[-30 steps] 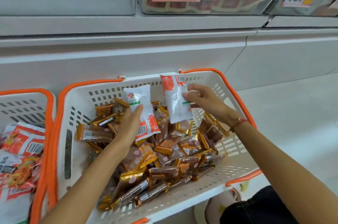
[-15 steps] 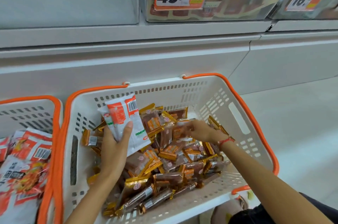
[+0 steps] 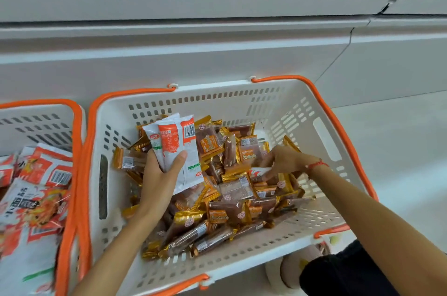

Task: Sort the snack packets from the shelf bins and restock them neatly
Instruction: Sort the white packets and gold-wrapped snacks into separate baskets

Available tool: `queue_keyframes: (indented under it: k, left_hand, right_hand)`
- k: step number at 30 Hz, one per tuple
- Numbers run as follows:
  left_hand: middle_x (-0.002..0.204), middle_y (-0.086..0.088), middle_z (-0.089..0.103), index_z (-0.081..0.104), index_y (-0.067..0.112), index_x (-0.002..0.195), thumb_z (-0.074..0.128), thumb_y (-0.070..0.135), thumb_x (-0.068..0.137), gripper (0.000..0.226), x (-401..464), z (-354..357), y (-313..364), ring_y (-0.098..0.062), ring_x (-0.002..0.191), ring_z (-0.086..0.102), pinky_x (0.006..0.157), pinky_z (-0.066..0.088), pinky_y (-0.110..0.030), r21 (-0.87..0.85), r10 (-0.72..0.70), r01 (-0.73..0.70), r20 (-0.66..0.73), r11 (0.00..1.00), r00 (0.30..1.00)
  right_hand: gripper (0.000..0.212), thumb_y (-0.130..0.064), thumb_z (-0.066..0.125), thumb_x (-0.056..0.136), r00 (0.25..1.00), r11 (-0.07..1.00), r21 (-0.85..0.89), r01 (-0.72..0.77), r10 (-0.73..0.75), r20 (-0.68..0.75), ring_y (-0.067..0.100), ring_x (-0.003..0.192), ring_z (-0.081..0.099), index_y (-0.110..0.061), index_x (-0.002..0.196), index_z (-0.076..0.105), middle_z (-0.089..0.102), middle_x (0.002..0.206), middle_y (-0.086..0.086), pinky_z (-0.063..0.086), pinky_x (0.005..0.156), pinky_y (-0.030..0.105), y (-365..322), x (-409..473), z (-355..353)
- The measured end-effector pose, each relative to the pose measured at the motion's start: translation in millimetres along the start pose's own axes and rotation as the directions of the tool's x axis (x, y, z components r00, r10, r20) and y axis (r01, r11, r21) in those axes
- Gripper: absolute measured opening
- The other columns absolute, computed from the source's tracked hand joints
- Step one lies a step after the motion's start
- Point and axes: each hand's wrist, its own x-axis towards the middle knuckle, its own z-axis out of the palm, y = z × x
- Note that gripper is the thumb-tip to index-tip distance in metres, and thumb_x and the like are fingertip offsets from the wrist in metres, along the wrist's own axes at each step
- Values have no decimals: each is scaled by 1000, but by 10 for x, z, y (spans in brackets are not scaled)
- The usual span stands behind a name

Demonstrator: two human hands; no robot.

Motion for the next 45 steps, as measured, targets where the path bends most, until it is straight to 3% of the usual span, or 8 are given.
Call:
queue_keyframes:
  k: [7, 14, 19, 23, 28, 34, 39, 45]
  left_hand:
    - [108, 16, 63, 52, 21, 119, 61, 17, 93, 29, -119, 71, 324, 16, 85, 62, 66, 48, -8, -26, 61, -60, 13, 998, 998]
    - [130, 18, 56, 47, 33, 135, 64, 56, 85, 58, -614, -469, 866, -3, 119, 51, 99, 40, -29, 119, 195, -169, -264, 979, 945]
    - [113, -8, 63, 48, 18, 119, 65, 45, 88, 44, -965, -1322, 937, -32, 104, 58, 79, 42, -37, 396, 328, -65, -647, 916, 688]
    - [136, -24, 46, 38, 8, 140, 62, 40, 89, 65, -865, -1896, 715, -41, 126, 40, 99, 35, -52, 501, 292, 195, -732, 843, 615]
    - [143, -21, 45, 49, 7, 139, 56, 43, 94, 58, -702, -2040, 436, -38, 133, 39, 110, 28, -47, 592, 63, 267, -477, 761, 877]
    - [125, -6, 62, 63, 14, 120, 57, 19, 95, 27, -590, -1303, 688, -28, 118, 54, 97, 43, -40, 601, 439, -136, -392, 788, 809]
    - [129, 11, 56, 62, 29, 120, 57, 22, 95, 26, -225, -279, 600, -11, 120, 50, 97, 43, -31, 662, 459, -382, 64, 645, 886]
    - [157, 6, 26, 36, 30, 147, 47, 19, 99, 51, 455, 911, 51, -15, 145, 19, 117, 12, -36, 727, 110, -664, 656, 175, 747]
  right_hand:
    - [10, -18, 76, 80, 952, 839, 503, 208, -55, -301, 22, 86, 71, -9, 80, 69, 74, 87, 5, 54, 72, 24, -430, -644, -488]
    - [11, -19, 67, 90, 762, 686, 486, 541, -155, -629, 1, 73, 65, -18, 101, 70, 72, 87, -1, 47, 67, 16, -1791, -866, -139]
    - [14, -9, 63, 92, 598, 475, 411, 779, -362, -716, 7, 62, 56, -11, 106, 65, 65, 68, -2, 41, 59, 19, -2930, -960, 455]
    - [26, -35, 53, 97, 462, 624, 83, 777, -475, -748, 17, 91, 68, -22, 118, 59, 73, 98, 2, 52, 70, 35, -3500, -641, 983]
    - [43, -37, 43, 99, 672, 707, -477, 522, -686, -280, 29, 136, 32, -18, 137, 51, 52, 139, 9, 21, 113, 52, -3362, -262, 1310]
    - [24, -19, 54, 95, 401, 596, -502, 627, -799, -447, 19, 102, 59, -16, 115, 66, 68, 109, 2, 46, 84, 30, -2218, -513, 808]
    - [24, -20, 50, 97, 870, 887, -435, 156, -331, -364, 21, 95, 64, -23, 115, 65, 70, 105, 0, 47, 75, 31, -859, -579, 10]
    - [65, -45, 61, 87, 951, 816, -577, 47, -212, -223, 26, 124, 50, -32, 146, 36, 52, 138, 3, 37, 103, 37, 61, -179, 84]
